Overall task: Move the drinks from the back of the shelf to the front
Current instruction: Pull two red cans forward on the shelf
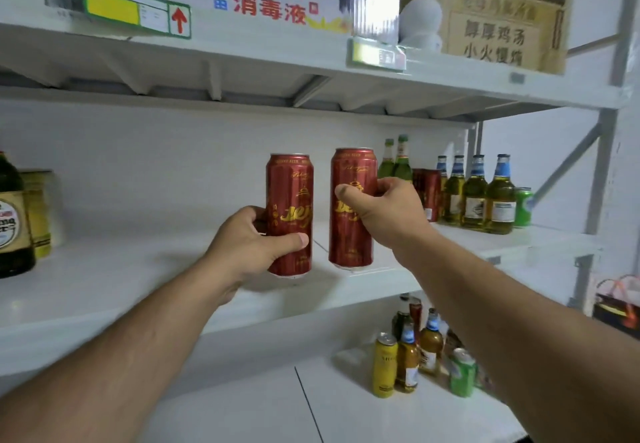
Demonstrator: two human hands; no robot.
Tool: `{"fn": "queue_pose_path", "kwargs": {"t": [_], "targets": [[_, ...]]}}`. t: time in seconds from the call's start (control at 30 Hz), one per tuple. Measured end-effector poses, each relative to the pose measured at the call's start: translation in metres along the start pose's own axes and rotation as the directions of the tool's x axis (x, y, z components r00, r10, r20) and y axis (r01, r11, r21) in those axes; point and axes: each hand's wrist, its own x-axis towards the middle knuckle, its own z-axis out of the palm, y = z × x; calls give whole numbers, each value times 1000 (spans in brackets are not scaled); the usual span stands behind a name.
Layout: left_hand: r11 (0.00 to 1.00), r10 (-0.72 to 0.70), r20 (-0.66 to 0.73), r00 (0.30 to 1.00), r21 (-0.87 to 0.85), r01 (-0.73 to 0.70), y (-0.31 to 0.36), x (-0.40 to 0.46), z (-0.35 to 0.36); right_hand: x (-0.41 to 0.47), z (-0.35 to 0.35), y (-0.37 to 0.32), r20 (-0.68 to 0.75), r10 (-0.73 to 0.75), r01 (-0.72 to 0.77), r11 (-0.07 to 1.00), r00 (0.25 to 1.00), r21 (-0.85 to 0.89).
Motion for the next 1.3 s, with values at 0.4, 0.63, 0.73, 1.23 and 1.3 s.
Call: {"fn": "queue_pose_path", "kwargs": {"t": [0.4, 0.63, 0.73, 1.23, 1.3], "targets": [[994, 103, 187, 977, -56, -94, 23, 38, 107, 20, -97, 32, -219, 4, -14, 999, 976, -47], [988, 151, 247, 957, -63, -140, 38, 51, 161, 34, -141, 51, -295, -24, -3, 996, 955, -89], [986, 162, 258, 952, -83, -145, 45, 51, 184, 45, -161, 63, -296, -31, 3, 996, 955, -94], [998, 42, 55, 998, -43, -39, 75, 54, 311, 124, -276, 129, -82, -62, 59, 998, 995, -36], [999, 17, 15, 1000, -44, -16, 76, 54, 323, 134, -285, 137, -42, -66, 65, 998, 997, -17]]}}
